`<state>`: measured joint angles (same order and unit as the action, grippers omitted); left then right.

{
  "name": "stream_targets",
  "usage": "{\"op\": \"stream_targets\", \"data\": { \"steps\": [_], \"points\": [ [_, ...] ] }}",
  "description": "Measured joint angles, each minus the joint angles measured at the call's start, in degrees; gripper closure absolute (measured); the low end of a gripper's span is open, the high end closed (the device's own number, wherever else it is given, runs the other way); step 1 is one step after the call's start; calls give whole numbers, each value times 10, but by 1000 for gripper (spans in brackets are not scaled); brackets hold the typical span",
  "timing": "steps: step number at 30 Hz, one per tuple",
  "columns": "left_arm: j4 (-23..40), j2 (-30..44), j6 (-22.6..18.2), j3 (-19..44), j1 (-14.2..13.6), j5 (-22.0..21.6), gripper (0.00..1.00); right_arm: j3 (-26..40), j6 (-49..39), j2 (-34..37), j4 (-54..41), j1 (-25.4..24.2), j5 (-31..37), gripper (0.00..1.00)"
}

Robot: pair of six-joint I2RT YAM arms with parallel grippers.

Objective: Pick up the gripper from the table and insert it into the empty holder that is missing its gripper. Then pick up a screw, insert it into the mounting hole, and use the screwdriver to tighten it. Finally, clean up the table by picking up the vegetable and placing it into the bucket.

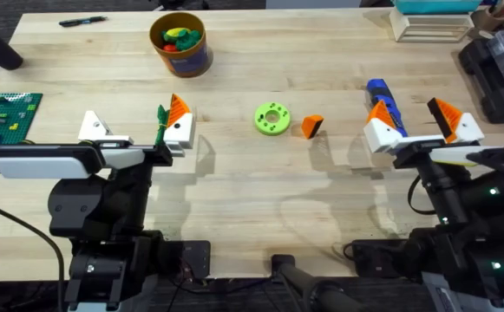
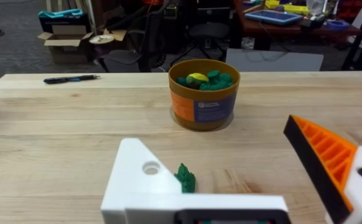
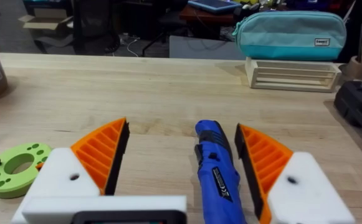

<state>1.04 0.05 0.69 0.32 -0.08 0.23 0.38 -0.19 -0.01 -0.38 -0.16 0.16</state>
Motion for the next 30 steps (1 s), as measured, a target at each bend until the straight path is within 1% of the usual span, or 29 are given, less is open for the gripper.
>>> {"op": "stream_targets", "data": {
  "steps": [15, 17, 18, 20, 21, 24, 28, 30],
  "points": [
    [3, 0, 0, 1, 0, -3, 15, 0, 2, 0, 1, 0, 0, 8],
    [29, 0, 0, 6, 0, -5, 15, 2, 2, 0, -8, 0, 0, 8],
    [57, 0, 0, 15, 0, -6, 15, 6, 2, 0, -17, 0, 2, 8],
    [106, 2, 0, 39, 0, -13, 15, 33, 2, 0, -72, 0, 1, 8],
    [135, 9, 0, 60, 0, -17, 15, 45, 2, 0, -101, 0, 0, 8],
    [195, 46, 0, 132, 0, -31, 15, 85, 2, 21, -159, 0, 0, 8],
    [267, 146, 0, 240, 0, -42, 15, 158, 2, 95, -184, 0, 0, 8],
    [308, 209, 0, 288, 0, -44, 15, 202, 2, 149, -190, 0, 0, 7]
  ]
}}
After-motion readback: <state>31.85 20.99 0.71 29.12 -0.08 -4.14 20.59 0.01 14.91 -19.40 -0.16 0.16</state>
